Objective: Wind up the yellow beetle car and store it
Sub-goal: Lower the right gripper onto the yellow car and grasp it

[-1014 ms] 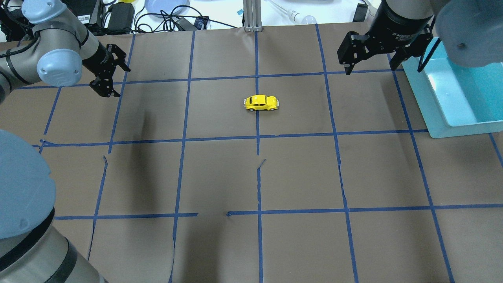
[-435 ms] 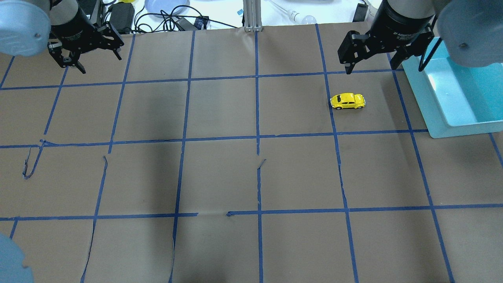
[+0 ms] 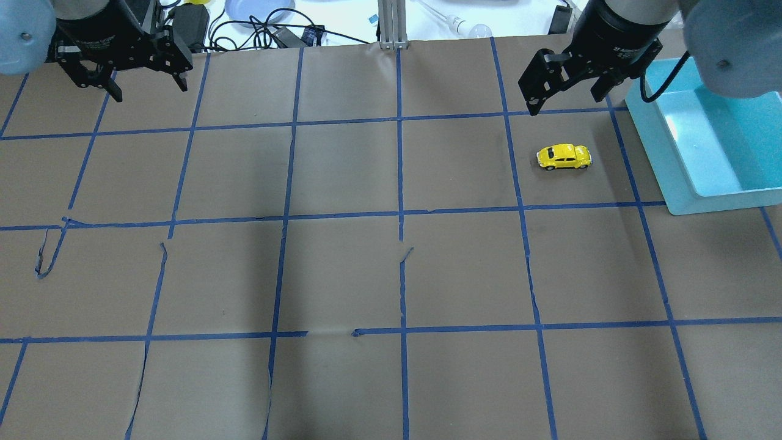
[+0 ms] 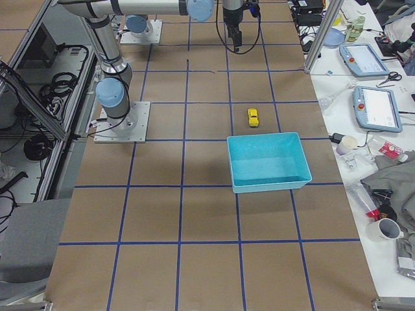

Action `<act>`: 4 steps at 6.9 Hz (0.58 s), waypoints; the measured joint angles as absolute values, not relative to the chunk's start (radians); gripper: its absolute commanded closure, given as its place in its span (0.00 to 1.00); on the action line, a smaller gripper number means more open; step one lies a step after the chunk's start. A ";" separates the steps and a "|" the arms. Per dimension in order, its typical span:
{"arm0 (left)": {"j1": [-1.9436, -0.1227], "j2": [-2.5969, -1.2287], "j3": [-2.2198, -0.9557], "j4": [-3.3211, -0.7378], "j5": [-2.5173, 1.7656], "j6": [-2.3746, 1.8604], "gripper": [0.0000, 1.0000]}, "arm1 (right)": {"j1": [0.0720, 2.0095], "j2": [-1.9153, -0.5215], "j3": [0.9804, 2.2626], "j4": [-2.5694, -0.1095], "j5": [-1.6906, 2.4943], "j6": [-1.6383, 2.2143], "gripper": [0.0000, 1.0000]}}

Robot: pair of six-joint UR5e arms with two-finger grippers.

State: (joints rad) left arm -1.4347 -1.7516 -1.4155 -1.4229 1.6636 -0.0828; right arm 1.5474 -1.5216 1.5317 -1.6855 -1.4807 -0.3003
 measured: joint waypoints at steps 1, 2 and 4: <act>-1.441 -1.744 -1.421 -1.423 1.659 -0.080 0.00 | 1.521 -1.485 1.529 -1.688 -1.473 -0.440 0.00; -1.450 -1.742 -1.435 -1.425 1.651 -0.080 0.00 | 1.487 -1.442 1.528 -1.703 -1.469 -0.604 0.00; -1.467 -1.718 -1.499 -1.434 1.636 -0.081 0.00 | 1.430 -1.317 1.528 -1.808 -1.468 -0.922 0.00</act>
